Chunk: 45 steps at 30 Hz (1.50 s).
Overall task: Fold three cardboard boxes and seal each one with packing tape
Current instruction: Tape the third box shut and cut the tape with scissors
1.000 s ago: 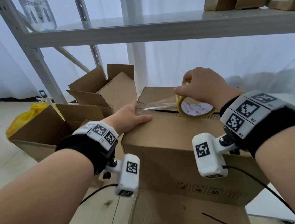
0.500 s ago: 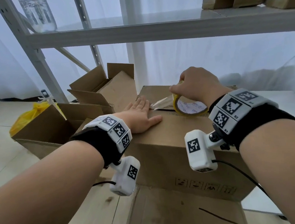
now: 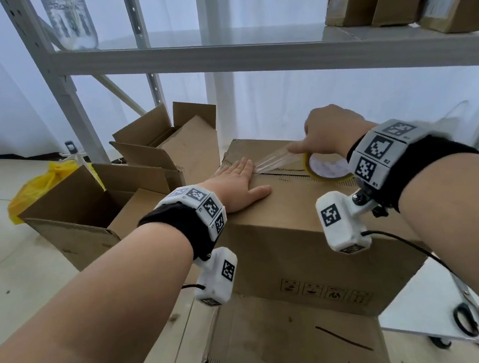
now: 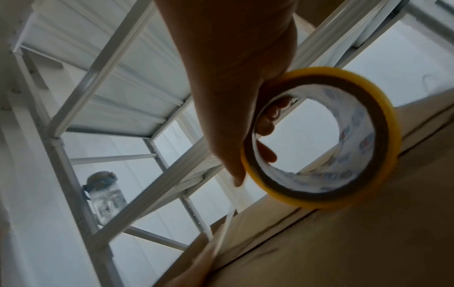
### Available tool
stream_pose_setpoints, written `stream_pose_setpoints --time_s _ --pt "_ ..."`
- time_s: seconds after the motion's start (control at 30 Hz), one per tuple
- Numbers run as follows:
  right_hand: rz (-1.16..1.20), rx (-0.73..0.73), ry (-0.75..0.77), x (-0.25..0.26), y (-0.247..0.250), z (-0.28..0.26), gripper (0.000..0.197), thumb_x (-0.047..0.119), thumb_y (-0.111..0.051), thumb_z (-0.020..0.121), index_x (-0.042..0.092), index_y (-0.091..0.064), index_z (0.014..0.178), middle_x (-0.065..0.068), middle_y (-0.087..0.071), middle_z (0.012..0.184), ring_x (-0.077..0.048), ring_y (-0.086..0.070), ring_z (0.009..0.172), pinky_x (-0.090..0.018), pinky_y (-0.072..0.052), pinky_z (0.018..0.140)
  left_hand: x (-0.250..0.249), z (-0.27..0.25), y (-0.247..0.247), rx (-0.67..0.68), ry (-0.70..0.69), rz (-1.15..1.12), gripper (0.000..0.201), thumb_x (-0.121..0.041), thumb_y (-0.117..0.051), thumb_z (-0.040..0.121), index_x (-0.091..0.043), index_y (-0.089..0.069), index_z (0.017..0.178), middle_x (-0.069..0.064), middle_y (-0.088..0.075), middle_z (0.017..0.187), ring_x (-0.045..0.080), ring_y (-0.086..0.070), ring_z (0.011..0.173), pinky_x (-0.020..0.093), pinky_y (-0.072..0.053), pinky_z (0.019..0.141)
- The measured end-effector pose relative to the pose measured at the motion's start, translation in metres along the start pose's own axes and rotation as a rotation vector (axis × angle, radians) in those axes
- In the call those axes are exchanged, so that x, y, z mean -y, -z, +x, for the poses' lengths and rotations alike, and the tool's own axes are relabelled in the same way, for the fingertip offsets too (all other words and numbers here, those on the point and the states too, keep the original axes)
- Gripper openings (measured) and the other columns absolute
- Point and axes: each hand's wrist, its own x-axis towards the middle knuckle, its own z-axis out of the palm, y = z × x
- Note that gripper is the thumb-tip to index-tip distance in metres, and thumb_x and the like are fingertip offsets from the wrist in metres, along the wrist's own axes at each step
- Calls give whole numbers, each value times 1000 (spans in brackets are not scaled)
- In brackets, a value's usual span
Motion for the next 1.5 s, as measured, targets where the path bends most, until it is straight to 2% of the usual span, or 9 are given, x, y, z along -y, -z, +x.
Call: stream_pose_setpoints --time_s 0.23,0.4,0.6,0.73,0.87,1.0,1.17,1.33,1.5 --pt "57 -47 -28 -20 -1 -7 48 60 -59 82 13 -64 91 -1 -63 90 -21 -57 88 -34 -44 71 -1 6 -3 12 4 19 81 -64 -22 94 -16 5 153 2 10 160 13 8 147 32 6 119" --pt "582 -133 -132 -42 -19 -20 46 53 -68 79 11 -52 71 -2 -50 71 -16 -46 67 -29 -35 60 -8 7 -3 40 31 37 82 -66 -20 94 -15 6 152 4 13 160 15 11 147 34 7 119" --pt "554 -168 -136 -32 -25 -21 37 46 -67 79 14 -50 71 0 -49 71 -17 -46 71 -29 -33 57 -39 8 -4 74 25 75 88 -68 -17 93 -7 7 152 10 14 159 20 11 147 34 5 119" --pt "396 -189 -98 -22 -28 -21 39 49 -63 81 13 -54 95 -1 -53 91 -20 -47 88 -32 -36 73 -63 16 -8 95 -28 58 87 -67 -17 93 -7 7 152 11 15 159 21 11 147 36 4 120" --pt "405 -179 -126 -24 -24 -20 43 50 -59 83 13 -56 106 -4 -57 105 -22 -50 94 -35 -42 80 -36 9 -6 74 -73 33 81 -64 -16 95 -12 5 152 6 13 160 16 10 147 32 5 118" --pt "411 -190 -115 -24 -24 -25 53 49 -56 85 12 -57 122 -7 -59 120 -27 -53 110 -38 -43 87 0 0 0 47 40 57 88 -70 -18 91 -12 6 152 6 12 160 17 10 147 32 5 117" --pt "445 -199 -111 -28 -24 -29 53 50 -57 86 8 -57 119 -7 -59 113 -23 -51 101 -34 -40 81 -20 9 0 27 146 103 99 -76 -19 86 -6 5 151 12 9 160 22 6 148 37 1 120" --pt "458 -211 -97 -32 -21 -27 56 56 -59 84 8 -58 113 -1 -53 98 -17 -44 92 -31 -37 78 -37 21 -5 -11 59 6 98 -76 -25 86 -12 4 153 4 9 161 16 7 148 37 3 119" --pt "526 -226 -93 -10 -24 -20 44 54 -64 80 11 -53 78 3 -47 70 -18 -49 77 -27 -33 61 0 12 -1 -21 49 11 91 -76 -25 85 -22 0 153 -4 3 161 13 3 147 38 3 119"
